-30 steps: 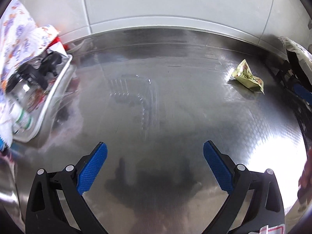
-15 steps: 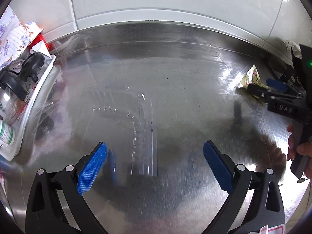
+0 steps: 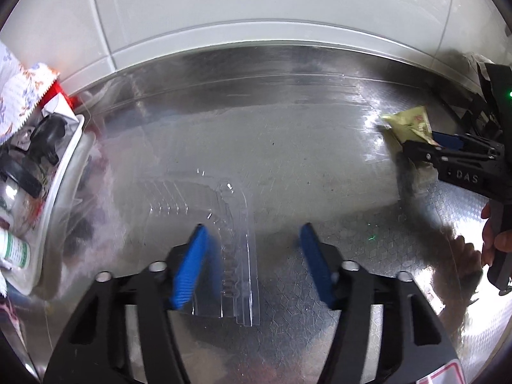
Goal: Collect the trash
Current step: 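Grasp the clear plastic tray with the left tool while the right tool grasps the green pastry packet, then carry the clear tray and pastry packet down over the yellow bin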
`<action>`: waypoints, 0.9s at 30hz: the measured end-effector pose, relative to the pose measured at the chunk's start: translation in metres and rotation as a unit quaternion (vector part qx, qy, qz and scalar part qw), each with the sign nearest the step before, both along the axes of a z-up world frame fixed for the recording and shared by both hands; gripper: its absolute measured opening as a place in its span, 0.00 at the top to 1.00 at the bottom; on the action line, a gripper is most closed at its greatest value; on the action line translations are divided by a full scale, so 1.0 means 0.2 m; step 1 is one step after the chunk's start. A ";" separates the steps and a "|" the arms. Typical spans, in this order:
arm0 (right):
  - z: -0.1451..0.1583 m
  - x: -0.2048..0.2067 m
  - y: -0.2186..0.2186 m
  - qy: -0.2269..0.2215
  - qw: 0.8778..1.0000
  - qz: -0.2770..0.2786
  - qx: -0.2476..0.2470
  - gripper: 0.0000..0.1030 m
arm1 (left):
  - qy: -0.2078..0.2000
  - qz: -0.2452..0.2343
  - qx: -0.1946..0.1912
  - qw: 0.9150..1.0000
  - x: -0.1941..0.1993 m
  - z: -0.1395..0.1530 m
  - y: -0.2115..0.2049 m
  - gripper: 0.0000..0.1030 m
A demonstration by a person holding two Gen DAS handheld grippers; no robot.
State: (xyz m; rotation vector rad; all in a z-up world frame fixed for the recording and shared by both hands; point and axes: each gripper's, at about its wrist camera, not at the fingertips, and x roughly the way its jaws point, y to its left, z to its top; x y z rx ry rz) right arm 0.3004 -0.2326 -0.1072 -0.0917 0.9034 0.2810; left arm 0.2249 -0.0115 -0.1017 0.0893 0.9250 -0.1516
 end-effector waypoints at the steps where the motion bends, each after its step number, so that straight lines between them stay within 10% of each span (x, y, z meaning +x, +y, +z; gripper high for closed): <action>1: 0.00 0.00 0.01 0.001 1.000 0.000 -0.001 0.53 | -0.001 -0.003 0.000 1.000 0.00 0.01 0.00 0.59; 4: 0.02 -0.01 0.01 0.000 1.000 0.000 0.003 0.55 | 0.003 -0.009 -0.002 1.000 0.00 0.02 0.00 0.86; 27: 0.19 -0.44 -0.13 0.006 0.996 -0.029 0.087 0.64 | -0.028 -0.021 -0.015 0.999 -0.37 0.25 -0.09 0.91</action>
